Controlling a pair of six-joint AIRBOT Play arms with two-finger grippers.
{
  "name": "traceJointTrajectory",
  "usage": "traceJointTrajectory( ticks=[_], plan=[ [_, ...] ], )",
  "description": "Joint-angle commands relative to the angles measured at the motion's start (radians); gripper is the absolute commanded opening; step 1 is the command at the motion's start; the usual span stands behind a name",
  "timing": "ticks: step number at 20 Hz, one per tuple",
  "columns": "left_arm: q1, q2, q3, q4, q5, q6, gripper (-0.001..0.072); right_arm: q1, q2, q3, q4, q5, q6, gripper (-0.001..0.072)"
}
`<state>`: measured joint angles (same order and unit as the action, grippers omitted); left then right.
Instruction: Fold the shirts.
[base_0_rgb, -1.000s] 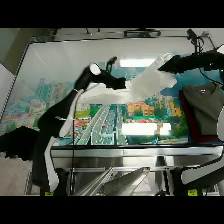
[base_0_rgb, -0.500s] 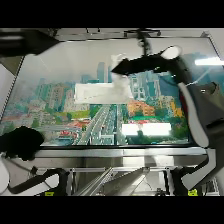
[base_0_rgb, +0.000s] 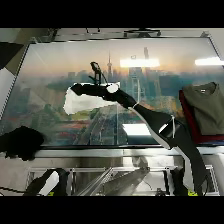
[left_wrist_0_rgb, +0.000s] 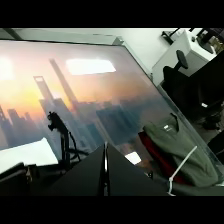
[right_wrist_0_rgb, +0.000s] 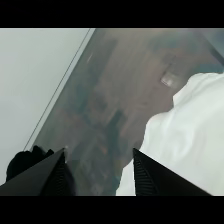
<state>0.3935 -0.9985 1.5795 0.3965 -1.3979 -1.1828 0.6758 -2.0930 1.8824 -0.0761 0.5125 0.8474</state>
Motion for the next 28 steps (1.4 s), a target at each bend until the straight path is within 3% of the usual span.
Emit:
traceJointTrajectory(
  ticks=[1,4,6,7,8,9,11,14,18,22,23,24,25,28],
  plan=[
    [0.014,-0.033,-0.049,-0.108,-0.048,0.019,0.0019,-0.149,0.050,0.006,-0.055,0.220,0.115,0.0450],
    [0.013,-0.089,-0.049,-0.186,-0.103,0.024,0.0019,-0.328,0.109,0.006,-0.393,0.473,0.427,0.0458],
    [0.013,-0.118,-0.049,-0.218,-0.111,0.031,0.0019,-0.422,0.124,0.006,-0.594,0.621,0.554,0.0474],
    [0.013,-0.126,-0.049,-0.216,-0.109,0.031,0.0019,-0.446,0.122,0.004,-0.688,0.658,0.612,0.0603],
    [0.013,-0.135,-0.049,-0.216,-0.109,0.032,0.0019,-0.456,0.114,0.001,-0.776,0.672,0.652,0.0652],
    [0.013,-0.143,-0.049,-0.216,-0.110,0.032,0.0019,-0.455,0.097,0.001,-0.845,0.674,0.676,0.0654],
    [0.013,-0.158,-0.049,-0.214,-0.113,0.039,0.0019,-0.447,0.048,0.001,-0.859,0.672,0.676,0.0700],
    [0.013,-0.167,-0.049,-0.202,-0.122,0.039,0.0019,-0.423,-0.029,0.001,-0.798,0.658,0.668,0.0701],
    [0.013,-0.167,-0.049,-0.204,-0.122,0.042,0.0019,-0.383,-0.077,0.001,-0.617,0.592,0.552,0.0701],
    [0.013,-0.167,-0.049,-0.204,-0.127,0.042,0.0019,-0.333,-0.090,0.001,-0.550,0.526,0.536,0.0698],
    [0.013,-0.167,-0.049,-0.204,-0.130,0.042,0.0019,-0.323,-0.092,0.002,-0.520,0.516,0.535,0.0609],
    [0.013,-0.167,-0.049,-0.204,-0.133,0.041,0.0019,-0.318,-0.092,0.002,-0.484,0.516,0.510,0.0258],
    [0.013,-0.167,-0.049,-0.204,-0.135,0.041,0.0018,-0.316,-0.090,0.004,-0.430,0.517,0.468,0.0046],
    [0.013,-0.167,-0.049,-0.204,-0.150,0.041,0.0018,-0.325,-0.037,0.013,-0.380,0.507,0.431,0.0018]
  ],
)
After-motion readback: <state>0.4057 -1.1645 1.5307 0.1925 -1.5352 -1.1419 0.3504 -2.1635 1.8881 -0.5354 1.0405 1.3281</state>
